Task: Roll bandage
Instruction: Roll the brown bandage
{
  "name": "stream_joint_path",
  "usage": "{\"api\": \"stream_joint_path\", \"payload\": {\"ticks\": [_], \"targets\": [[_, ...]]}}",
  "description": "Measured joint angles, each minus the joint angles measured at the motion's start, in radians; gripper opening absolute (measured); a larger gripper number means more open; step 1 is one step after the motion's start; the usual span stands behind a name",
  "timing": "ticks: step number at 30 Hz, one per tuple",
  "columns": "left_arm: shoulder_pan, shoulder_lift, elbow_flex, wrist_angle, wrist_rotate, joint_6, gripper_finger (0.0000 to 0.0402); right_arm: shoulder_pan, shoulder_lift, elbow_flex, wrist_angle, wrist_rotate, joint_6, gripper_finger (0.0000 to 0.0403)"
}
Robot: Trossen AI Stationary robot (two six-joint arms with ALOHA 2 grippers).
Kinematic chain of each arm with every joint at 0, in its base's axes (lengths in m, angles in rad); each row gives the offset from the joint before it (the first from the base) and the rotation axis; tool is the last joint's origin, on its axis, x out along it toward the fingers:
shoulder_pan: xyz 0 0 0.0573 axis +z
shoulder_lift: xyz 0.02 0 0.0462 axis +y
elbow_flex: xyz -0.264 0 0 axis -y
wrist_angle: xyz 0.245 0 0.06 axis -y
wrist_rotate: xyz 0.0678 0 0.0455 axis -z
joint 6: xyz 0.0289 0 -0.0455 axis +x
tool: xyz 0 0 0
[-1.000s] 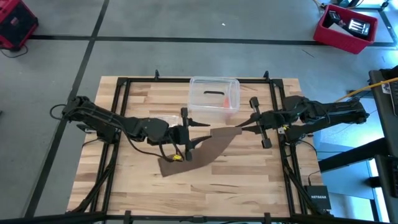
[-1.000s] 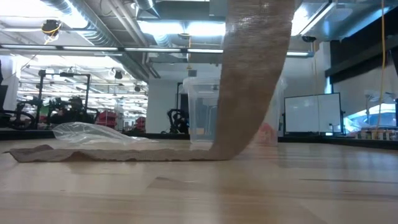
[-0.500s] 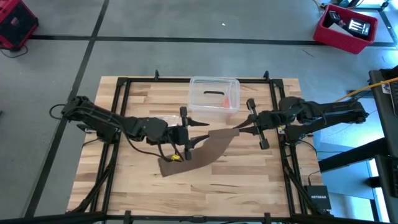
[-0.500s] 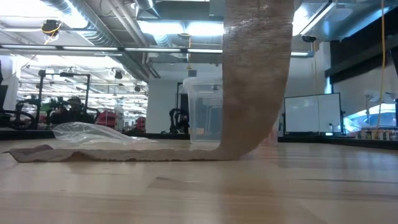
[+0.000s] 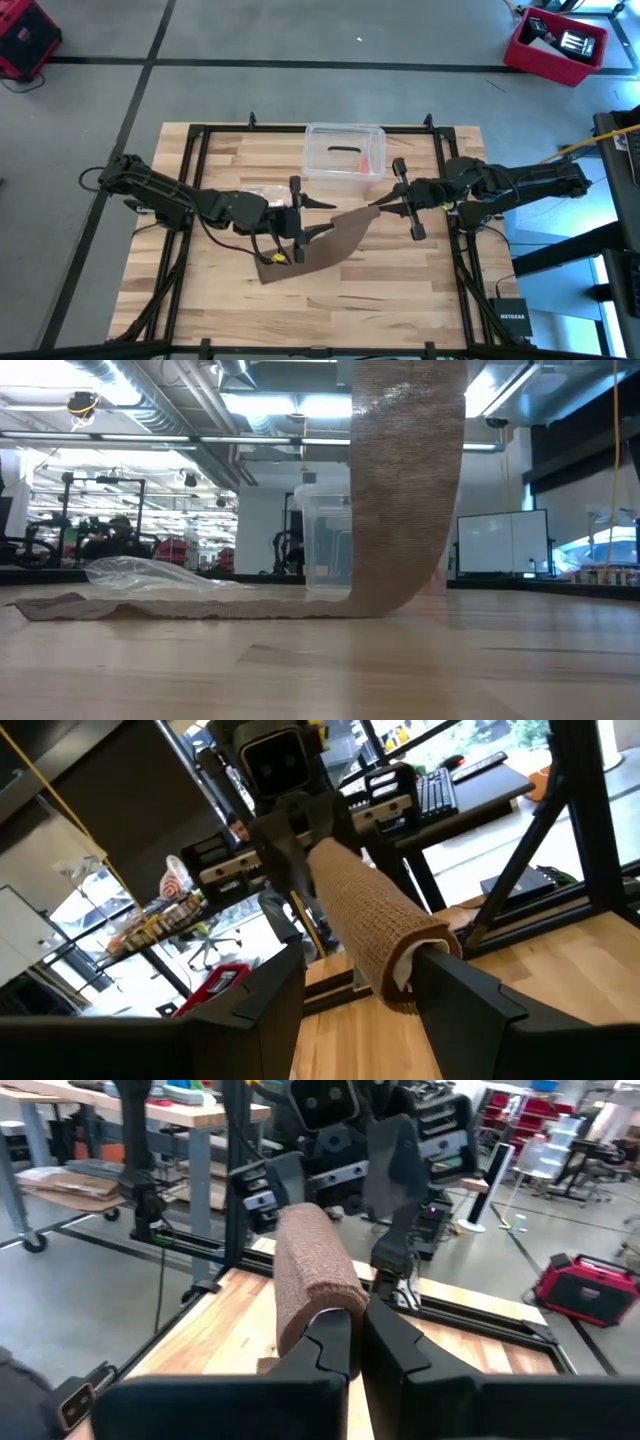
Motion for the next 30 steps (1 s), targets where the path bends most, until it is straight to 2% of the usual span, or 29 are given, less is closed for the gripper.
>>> {"api": "stream_joint_path", "payload": {"ticks": [5, 13, 15, 17, 26, 30], "targets": [[0.014, 0.009, -0.001, 0.002, 0.007, 0.016, 0.0171, 0.0, 0.04, 0.001, 0.015, 0.025, 0.005, 0.0011], [0.016, 0.026, -0.001, -0.009, -0.127, 0.02, 0.0164, -0.001, 0.053, 0.001, 0.036, 0.058, 0.009, 0.0011], [0.007, 0.022, -0.001, -0.019, -0.21, 0.025, 0.0154, -0.001, 0.053, 0.001, 0.029, 0.07, 0.017, 0.0011], [0.005, 0.02, -0.001, -0.023, -0.236, 0.036, 0.0142, -0.001, 0.053, 0.001, 0.03, 0.07, 0.028, 0.0011], [0.009, 0.023, -0.001, -0.013, -0.227, 0.029, 0.0091, 0.0, 0.055, 0.0, 0.038, 0.051, 0.035, 0.0011], [0.01, 0.023, -0.001, -0.012, -0.22, 0.046, 0.0053, 0.001, 0.055, 0.0, 0.04, 0.044, 0.038, 0.0013]]}}
